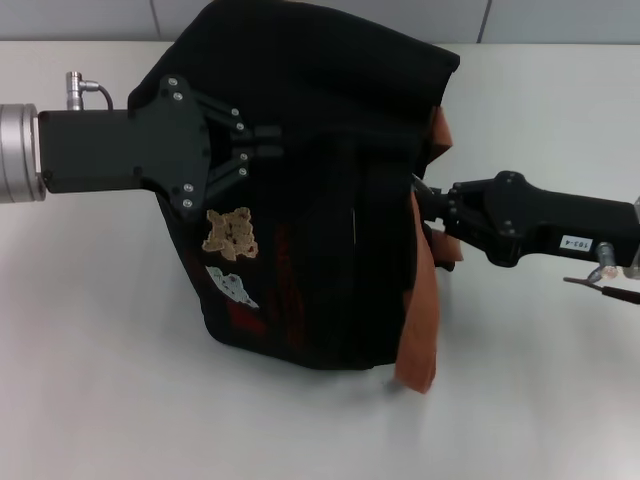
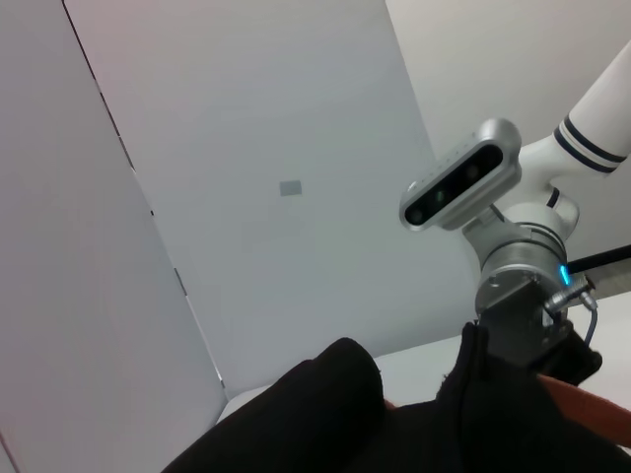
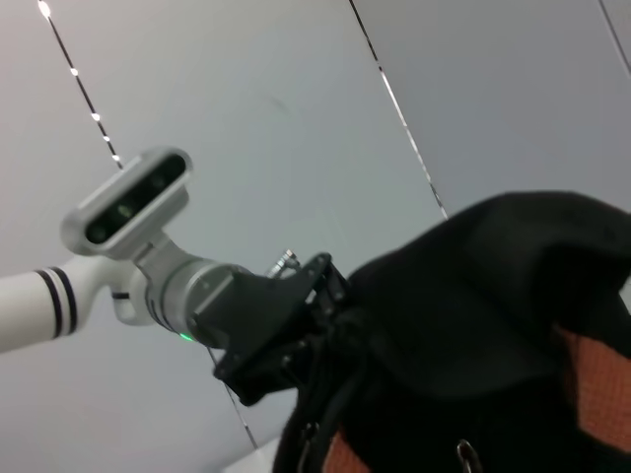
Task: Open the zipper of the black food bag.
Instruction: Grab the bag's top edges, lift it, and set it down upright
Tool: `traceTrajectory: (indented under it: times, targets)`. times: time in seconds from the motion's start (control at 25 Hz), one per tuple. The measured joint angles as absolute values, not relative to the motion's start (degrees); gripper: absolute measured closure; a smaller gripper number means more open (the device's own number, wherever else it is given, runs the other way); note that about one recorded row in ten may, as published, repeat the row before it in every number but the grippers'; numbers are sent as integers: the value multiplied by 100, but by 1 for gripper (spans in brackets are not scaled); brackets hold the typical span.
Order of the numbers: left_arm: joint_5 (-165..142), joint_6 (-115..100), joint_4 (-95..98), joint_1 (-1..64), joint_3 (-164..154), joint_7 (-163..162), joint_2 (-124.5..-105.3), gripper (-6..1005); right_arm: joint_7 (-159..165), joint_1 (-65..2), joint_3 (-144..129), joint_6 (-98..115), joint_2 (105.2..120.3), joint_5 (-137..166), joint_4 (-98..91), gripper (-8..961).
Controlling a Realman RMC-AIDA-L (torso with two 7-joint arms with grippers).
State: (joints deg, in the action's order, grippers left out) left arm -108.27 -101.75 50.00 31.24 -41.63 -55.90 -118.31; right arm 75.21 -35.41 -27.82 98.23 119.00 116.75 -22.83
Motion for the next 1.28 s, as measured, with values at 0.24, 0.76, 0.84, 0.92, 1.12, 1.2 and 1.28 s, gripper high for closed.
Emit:
traceTrajectory:
  times: [0.24, 0.76, 0.84, 0.92, 1.12, 1.2, 1.28]
  targets:
    - [-10822, -10193, 5001, 3120, -4177, -5588, -11838, 928, 7485, -3485, -2837, 9743, 11914, 11673, -2267, 952]
    - [-10443, -10316, 5024, 2926, -4052, -5581, -11802, 928, 7547, -3416, -3049, 9315, 11918, 11680, -2213, 952]
    - [-10317, -10328, 5035, 2886, -4052, -5581, -11789, 928, 7565, -3417, -3122, 9186, 11918, 11681, -2150, 952]
    - [-10230, -10329, 5038, 2860, -4051, -5581, -11771, 928, 7576, -3413, -3189, 9073, 11916, 11681, -2097, 952]
    - [-10144, -10333, 5041, 2829, -3908, -5581, -11735, 928, 7633, -3339, -3438, 8912, 11902, 11695, -2080, 953]
    - [-10141, -10334, 5042, 2825, -3814, -5581, -11735, 929, 7664, -3296, -3461, 8868, 11885, 11759, -2080, 953]
    - [-10137, -10330, 5044, 2819, -3696, -5581, -11728, 929, 7705, -3265, -3457, 8852, 11861, 11844, -2081, 953]
